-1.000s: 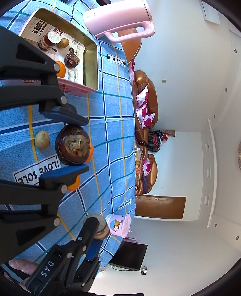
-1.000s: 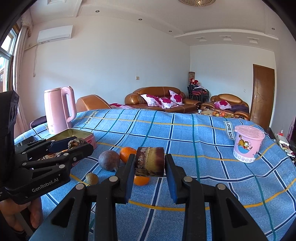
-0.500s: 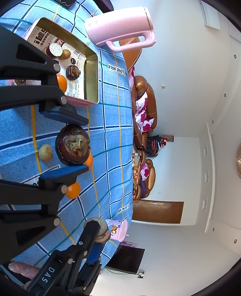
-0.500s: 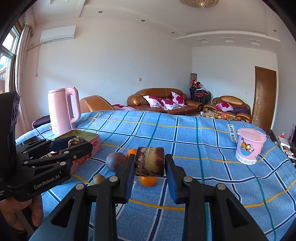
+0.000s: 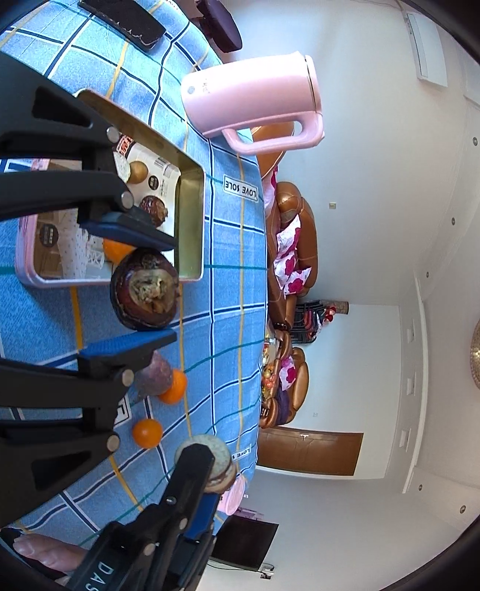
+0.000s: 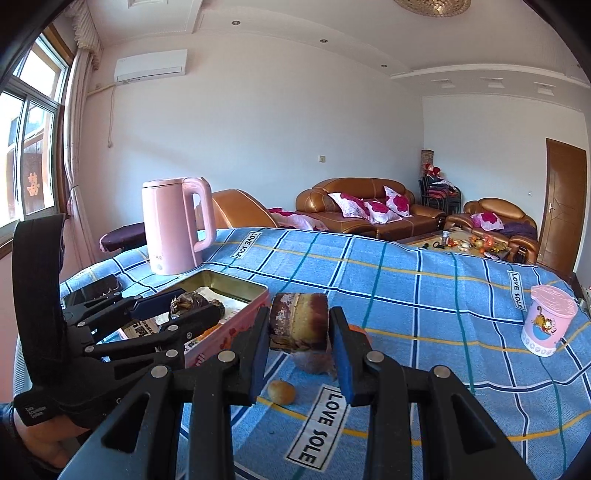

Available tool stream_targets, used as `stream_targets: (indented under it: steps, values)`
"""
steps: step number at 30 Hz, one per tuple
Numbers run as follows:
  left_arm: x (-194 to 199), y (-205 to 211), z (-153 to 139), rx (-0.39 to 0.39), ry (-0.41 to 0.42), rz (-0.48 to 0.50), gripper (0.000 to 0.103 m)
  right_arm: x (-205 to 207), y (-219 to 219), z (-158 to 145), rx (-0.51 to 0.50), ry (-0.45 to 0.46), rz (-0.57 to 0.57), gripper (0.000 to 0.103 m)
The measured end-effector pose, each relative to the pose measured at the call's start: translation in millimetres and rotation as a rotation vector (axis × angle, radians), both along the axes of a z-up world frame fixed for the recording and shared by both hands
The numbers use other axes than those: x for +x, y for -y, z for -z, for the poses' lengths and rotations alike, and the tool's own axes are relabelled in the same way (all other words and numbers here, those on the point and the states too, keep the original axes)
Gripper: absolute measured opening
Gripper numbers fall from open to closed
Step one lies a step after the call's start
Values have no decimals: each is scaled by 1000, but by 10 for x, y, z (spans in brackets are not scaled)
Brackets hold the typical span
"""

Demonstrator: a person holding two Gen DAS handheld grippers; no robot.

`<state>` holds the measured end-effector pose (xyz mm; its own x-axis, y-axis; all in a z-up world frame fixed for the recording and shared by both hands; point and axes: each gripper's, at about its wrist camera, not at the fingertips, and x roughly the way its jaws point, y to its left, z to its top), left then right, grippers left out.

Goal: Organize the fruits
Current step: 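Carry the dark fruit and the cake roll over the pink tin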

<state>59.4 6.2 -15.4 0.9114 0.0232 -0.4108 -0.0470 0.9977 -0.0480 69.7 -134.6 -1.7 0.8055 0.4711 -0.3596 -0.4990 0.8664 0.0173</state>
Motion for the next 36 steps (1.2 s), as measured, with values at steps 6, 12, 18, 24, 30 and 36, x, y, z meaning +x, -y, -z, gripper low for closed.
stream_targets:
  steps: [6, 12, 18, 24, 30, 36]
  values:
    - [-13, -231, 30, -7, -14, -45, 45, 50, -246, -25, -12, -2, -45, 34]
    - [-57, -457, 53, -7, -24, -91, 45, 105, -466, -5, -17, -15, -86, 34]
    - [-71, -679, 86, -13, -42, -138, 45, 125, -666, 37, -33, -26, -121, 34]
    - [-91, -800, 124, -13, -60, -167, 45, 140, -826, 70, -43, -36, -152, 34]
    - [-82, -834, 159, -3, -80, -173, 45, 167, -953, 128, -50, -51, -176, 34]
    - [-73, -869, 199, 3, -100, -179, 45, 202, -1093, 198, -63, -65, -198, 34]
